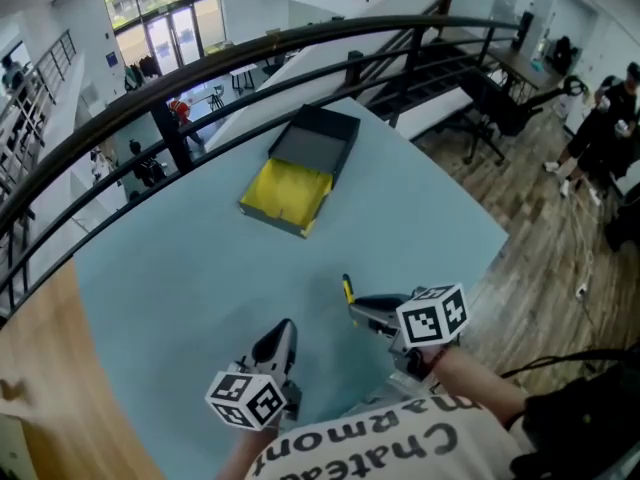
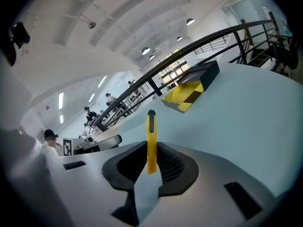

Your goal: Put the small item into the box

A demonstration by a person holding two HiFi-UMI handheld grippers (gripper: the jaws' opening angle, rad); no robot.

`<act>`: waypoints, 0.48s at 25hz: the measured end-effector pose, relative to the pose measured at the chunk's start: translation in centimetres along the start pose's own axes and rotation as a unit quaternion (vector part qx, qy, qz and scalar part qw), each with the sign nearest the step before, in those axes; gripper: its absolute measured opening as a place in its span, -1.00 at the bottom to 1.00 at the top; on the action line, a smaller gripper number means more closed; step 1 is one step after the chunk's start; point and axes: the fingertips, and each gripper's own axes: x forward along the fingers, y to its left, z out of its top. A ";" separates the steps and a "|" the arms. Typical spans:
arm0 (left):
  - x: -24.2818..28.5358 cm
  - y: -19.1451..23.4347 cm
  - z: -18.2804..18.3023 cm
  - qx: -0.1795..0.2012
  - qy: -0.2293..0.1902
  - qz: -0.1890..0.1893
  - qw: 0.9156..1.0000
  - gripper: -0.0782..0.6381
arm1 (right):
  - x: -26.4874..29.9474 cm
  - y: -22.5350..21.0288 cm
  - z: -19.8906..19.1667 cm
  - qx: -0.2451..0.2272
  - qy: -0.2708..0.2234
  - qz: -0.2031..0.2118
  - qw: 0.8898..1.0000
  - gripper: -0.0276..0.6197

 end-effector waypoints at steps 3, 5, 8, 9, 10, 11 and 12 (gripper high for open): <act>0.8 -0.2 0.5 0.002 -0.009 0.004 1.000 -0.77 | 0.5 -0.3 1.2 -0.018 0.004 0.007 1.000 -0.66; 1.1 -0.3 0.9 0.007 -0.015 0.014 1.000 -0.77 | 1.1 -0.4 1.6 -0.028 0.014 0.022 0.999 -0.66; 1.6 0.0 1.1 0.013 -0.025 0.041 0.999 -0.77 | 2.3 -0.6 1.9 -0.046 0.039 0.053 0.997 -0.66; 1.9 0.1 1.2 0.013 -0.030 0.053 0.998 -0.77 | 2.6 -0.9 2.1 -0.054 0.049 0.063 0.995 -0.66; 2.2 0.1 1.3 0.013 -0.036 0.065 0.997 -0.77 | 2.8 -1.3 2.2 -0.062 0.060 0.071 0.994 -0.66; 2.4 0.1 1.3 0.011 -0.042 0.077 0.996 -0.77 | 2.9 -1.8 2.5 -0.070 0.068 0.077 0.992 -0.66; 2.8 0.0 1.3 0.009 -0.048 0.089 0.995 -0.77 | 3.0 -2.4 2.9 -0.077 0.075 0.083 0.991 -0.66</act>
